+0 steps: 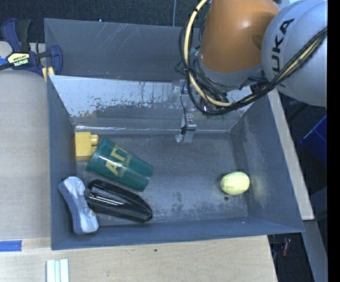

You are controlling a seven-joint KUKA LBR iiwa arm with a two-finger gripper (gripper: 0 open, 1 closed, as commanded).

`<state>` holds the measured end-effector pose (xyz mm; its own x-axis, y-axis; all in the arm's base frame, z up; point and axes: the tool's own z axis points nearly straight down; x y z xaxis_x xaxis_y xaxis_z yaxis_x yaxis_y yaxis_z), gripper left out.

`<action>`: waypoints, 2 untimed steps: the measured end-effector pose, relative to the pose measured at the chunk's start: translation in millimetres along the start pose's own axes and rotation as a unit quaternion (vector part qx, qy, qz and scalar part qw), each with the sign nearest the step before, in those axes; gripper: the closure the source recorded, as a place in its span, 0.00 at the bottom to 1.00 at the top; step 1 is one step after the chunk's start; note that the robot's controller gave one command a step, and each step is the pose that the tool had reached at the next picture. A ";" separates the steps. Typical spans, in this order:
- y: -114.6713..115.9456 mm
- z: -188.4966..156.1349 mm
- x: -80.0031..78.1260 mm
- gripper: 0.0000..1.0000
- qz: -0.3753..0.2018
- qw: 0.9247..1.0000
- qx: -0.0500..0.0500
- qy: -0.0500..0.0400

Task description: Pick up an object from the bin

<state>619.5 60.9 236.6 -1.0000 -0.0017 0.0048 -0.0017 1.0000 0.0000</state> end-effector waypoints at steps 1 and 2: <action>-0.2 -5.4 -1.2 0.00 0.001 1.000 0.000 -0.004; 54.6 69.1 3.0 0.00 -0.013 1.000 -0.001 -0.004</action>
Offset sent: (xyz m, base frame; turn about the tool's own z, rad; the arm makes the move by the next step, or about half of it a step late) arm -0.0035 0.0525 -0.0663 -0.0211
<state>616.1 115.5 167.5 -0.9996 -0.0276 -0.0040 -0.0276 0.9996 0.0013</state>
